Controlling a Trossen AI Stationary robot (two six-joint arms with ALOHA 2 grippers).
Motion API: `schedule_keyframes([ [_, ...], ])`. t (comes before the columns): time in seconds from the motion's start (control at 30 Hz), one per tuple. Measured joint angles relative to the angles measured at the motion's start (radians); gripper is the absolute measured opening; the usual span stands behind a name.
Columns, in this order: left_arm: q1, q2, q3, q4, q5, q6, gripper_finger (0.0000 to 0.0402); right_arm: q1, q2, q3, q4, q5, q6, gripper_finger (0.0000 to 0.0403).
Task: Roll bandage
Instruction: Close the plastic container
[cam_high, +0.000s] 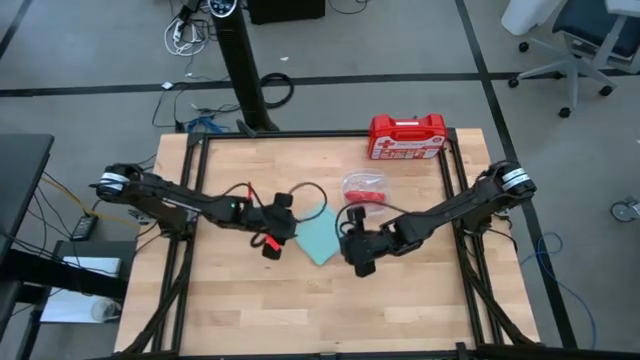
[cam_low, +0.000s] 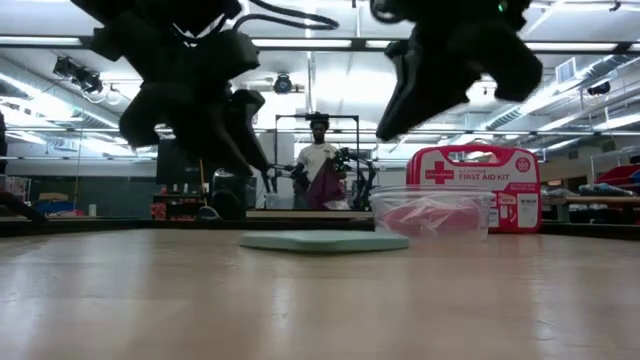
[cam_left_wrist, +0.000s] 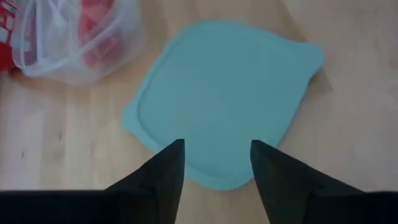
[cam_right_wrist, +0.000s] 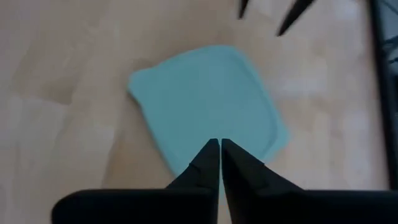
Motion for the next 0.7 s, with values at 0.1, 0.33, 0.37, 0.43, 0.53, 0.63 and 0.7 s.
schedule_keyframes([
  [0.1,-0.02,0.03,0.0,0.009,-0.033,0.049,0.0193,0.018,0.081,0.0,0.074,-0.021,0.0,0.0037],
  [0.33,-0.013,0.063,-0.001,-0.004,-0.096,0.036,0.0193,0.05,0.227,-0.001,0.3,-0.019,0.01,0.0098],
  [0.37,-0.013,0.067,-0.002,0.0,-0.094,0.015,0.0193,0.053,0.243,-0.001,0.331,-0.019,0.015,0.0108],
  [0.43,-0.014,0.072,-0.002,0.003,-0.085,-0.019,0.0193,0.058,0.271,0.005,0.353,-0.019,0.026,0.0127],
  [0.53,-0.015,0.074,-0.003,0.004,-0.078,-0.077,0.0193,0.064,0.322,0.04,0.35,-0.018,0.021,0.0154],
  [0.63,-0.016,0.08,-0.003,0.001,-0.066,-0.12,0.0193,0.069,0.378,0.091,0.327,-0.005,-0.017,0.0173],
  [0.7,-0.017,0.087,-0.003,0.007,-0.049,-0.138,0.0193,0.07,0.407,0.124,0.284,0.033,-0.028,0.018],
])
